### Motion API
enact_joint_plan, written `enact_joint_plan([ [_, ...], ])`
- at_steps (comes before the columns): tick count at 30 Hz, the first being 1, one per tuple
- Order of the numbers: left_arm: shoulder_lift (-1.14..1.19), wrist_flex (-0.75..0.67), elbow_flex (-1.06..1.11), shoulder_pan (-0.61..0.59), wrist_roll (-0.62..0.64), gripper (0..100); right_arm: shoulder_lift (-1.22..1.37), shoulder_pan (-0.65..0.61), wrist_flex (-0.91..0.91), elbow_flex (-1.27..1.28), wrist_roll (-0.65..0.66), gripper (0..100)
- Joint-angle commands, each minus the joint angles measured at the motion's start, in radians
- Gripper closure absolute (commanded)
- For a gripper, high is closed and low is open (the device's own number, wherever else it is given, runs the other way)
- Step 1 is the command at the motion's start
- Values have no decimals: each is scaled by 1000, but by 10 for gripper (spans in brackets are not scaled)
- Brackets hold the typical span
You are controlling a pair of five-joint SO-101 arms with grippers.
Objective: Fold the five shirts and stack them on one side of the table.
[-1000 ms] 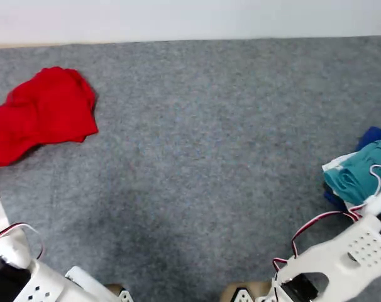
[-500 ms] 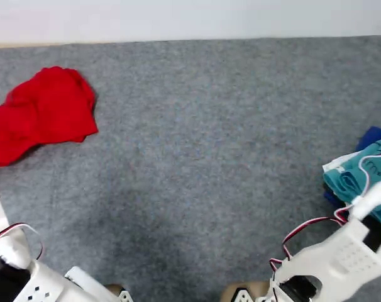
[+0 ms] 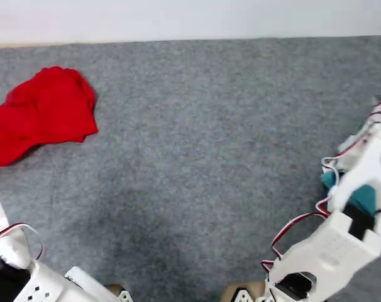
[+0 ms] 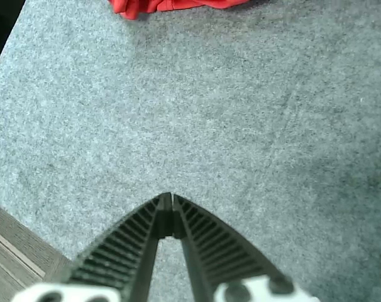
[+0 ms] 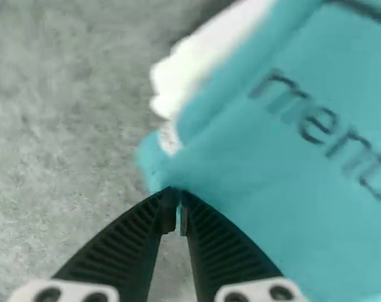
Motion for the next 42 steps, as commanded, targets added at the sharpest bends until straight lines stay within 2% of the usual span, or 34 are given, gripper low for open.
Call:
enact_joint_plan([
  [1, 0, 20, -27, 0, 3, 994, 12, -62, -38, 12, 11, 988],
  [6, 0, 20, -27, 0, 3, 994, -24, -84, -1, -74, 17, 988],
  [10, 0, 20, -27, 0, 3, 994, -102, -36, 48, -178, 18, 988],
  [14, 0, 20, -27, 0, 3, 994, -151, 58, 25, -235, 23, 988],
  [19, 0, 20, -31, 0, 3, 994, -110, 182, -64, -239, 138, 988],
  [25, 0, 20, -30, 0, 3, 994, -44, 348, -36, -238, 224, 988],
  [29, 0, 20, -27, 0, 3, 994, 71, 418, -22, -238, 230, 988],
  [34, 0, 20, -27, 0, 3, 994, 150, 418, 13, -331, 226, 988],
  [38, 0, 20, -27, 0, 3, 994, 108, 346, 110, -528, 224, 988],
  [42, 0, 20, -27, 0, 3, 994, 108, 262, 96, -634, 224, 988],
])
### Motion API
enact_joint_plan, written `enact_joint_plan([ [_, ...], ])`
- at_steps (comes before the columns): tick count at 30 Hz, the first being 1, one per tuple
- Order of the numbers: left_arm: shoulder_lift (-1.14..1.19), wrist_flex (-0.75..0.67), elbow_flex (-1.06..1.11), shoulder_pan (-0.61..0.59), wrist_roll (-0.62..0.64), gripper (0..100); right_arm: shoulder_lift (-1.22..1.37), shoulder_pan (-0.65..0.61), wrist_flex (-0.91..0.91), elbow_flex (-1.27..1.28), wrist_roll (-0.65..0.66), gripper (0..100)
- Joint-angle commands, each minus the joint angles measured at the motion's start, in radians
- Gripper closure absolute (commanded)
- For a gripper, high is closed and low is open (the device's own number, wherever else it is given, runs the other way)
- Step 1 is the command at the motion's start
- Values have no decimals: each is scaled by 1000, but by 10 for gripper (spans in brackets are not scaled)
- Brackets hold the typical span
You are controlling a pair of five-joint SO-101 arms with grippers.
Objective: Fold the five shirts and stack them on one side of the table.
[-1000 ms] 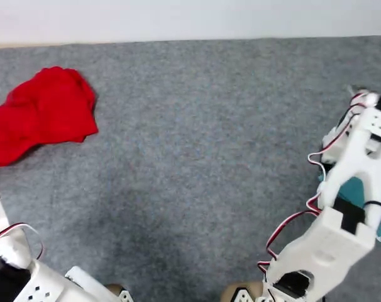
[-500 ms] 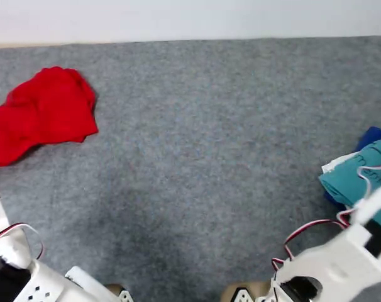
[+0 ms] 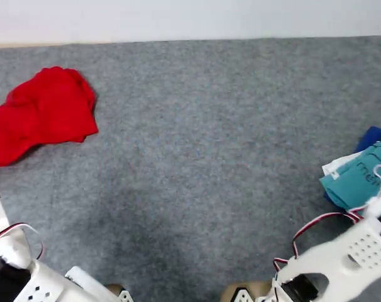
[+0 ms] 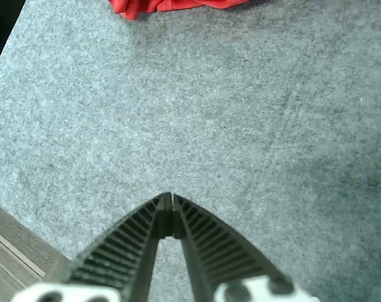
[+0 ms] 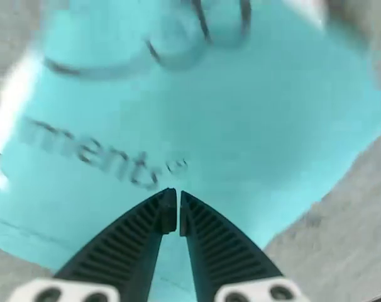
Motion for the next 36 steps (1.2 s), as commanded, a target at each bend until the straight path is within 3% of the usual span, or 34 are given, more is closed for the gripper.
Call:
enact_joint_plan([
  [1, 0, 18, -27, 0, 3, 994, -39, -74, -1, -110, 6, 988],
  [6, 0, 18, -27, 0, 3, 994, 101, -128, -202, -112, 2, 988],
  [12, 0, 18, -25, 0, 3, 994, 278, -179, -371, -127, -167, 987],
  [25, 0, 18, -107, 0, 9, 994, 150, -317, 51, -512, -206, 988],
  [32, 11, 2, -101, 192, -58, 987, -18, -318, 48, -272, -206, 988],
  [36, 80, -89, -61, 221, -57, 871, -193, -314, 47, 21, -199, 988],
])
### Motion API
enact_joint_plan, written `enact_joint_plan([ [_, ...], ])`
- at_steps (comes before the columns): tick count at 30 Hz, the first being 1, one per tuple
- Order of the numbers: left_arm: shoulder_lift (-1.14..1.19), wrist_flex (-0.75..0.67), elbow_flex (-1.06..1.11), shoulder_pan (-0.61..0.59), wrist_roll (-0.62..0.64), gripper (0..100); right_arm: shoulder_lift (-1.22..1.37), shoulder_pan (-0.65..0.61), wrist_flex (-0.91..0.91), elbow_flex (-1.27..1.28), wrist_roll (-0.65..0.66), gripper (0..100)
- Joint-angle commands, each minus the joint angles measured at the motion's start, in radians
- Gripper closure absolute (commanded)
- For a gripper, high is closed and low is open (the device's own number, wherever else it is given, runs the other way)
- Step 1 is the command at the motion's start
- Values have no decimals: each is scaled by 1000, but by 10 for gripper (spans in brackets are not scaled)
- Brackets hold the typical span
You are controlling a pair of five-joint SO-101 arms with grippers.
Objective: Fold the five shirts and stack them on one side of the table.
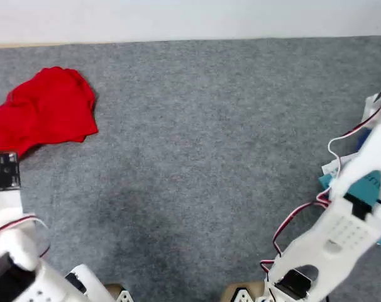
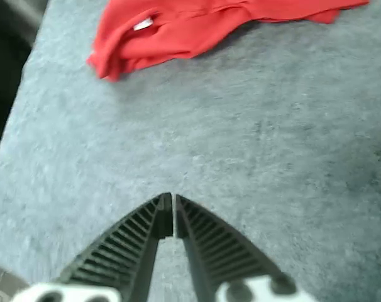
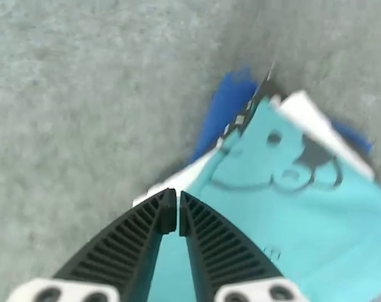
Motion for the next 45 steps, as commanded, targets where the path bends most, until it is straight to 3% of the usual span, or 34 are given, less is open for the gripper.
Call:
enact_joint_plan([
  [1, 78, -98, 13, 17, -8, 850, -217, -2, 42, 252, -3, 988],
  [5, 218, -227, 4, 38, -12, 836, -410, -7, 41, 534, -2, 987],
  [11, 457, -367, -79, 184, -12, 810, -579, -7, 31, 833, 11, 987],
  [25, 1177, -678, -389, 404, -9, 808, -647, -7, 25, 1083, 68, 987],
  [30, 1453, -674, -615, 427, -9, 808, -650, -2, 25, 1128, 68, 987],
  [37, 1841, -559, -989, 431, -14, 807, -653, -2, 33, 1134, 68, 987],
  [42, 2093, -390, -1305, 440, -14, 814, -653, -2, 35, 1134, 68, 987],
  [45, 2232, -338, -1478, 443, -14, 879, -653, -2, 35, 1134, 68, 987],
])
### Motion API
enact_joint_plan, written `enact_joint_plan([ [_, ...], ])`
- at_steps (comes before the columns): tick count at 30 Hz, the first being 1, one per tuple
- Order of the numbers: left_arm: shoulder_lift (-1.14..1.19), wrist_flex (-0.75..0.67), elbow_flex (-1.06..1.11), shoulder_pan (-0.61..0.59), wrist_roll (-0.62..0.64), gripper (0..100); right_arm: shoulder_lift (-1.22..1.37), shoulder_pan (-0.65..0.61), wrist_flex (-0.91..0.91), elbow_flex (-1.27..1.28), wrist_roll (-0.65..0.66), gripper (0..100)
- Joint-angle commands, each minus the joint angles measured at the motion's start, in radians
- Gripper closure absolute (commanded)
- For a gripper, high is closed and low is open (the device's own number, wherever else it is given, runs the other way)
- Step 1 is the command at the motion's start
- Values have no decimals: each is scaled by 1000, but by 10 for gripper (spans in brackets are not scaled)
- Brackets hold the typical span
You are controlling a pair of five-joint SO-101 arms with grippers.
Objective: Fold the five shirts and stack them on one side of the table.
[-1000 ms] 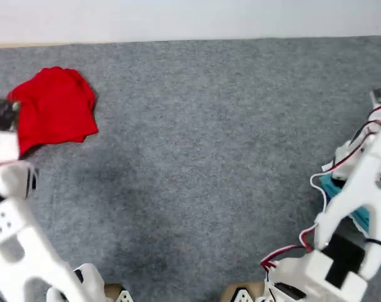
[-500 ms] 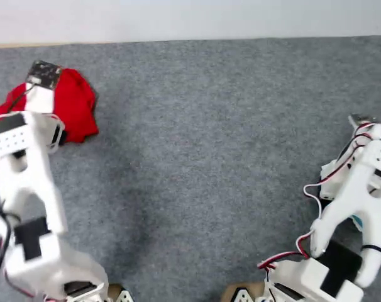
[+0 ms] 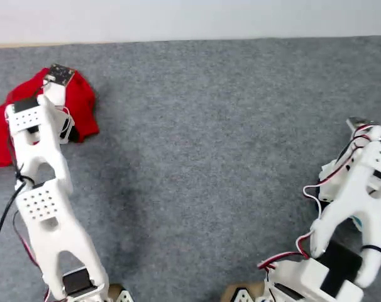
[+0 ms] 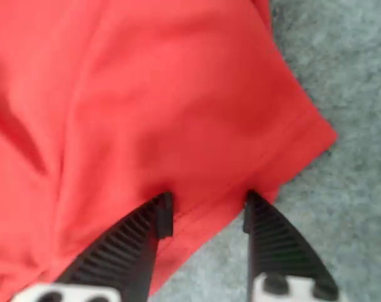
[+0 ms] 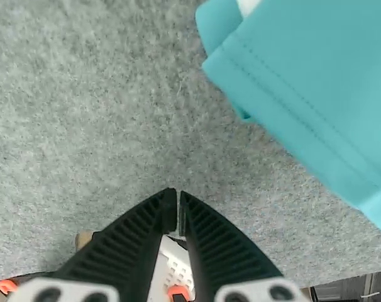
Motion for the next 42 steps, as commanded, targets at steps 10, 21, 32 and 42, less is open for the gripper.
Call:
enact_joint_plan([
  [10, 261, 428, -822, 98, -3, 996, -51, -1, 36, -8, 9, 987],
  [21, -160, 422, -860, 379, 269, 996, -51, 1, 36, -8, 9, 988],
  [32, -474, 422, -855, 732, 279, 996, -220, -38, 36, -9, 9, 988],
  [42, -388, 417, -222, 539, 279, 907, -295, -168, 36, -6, 8, 988],
])
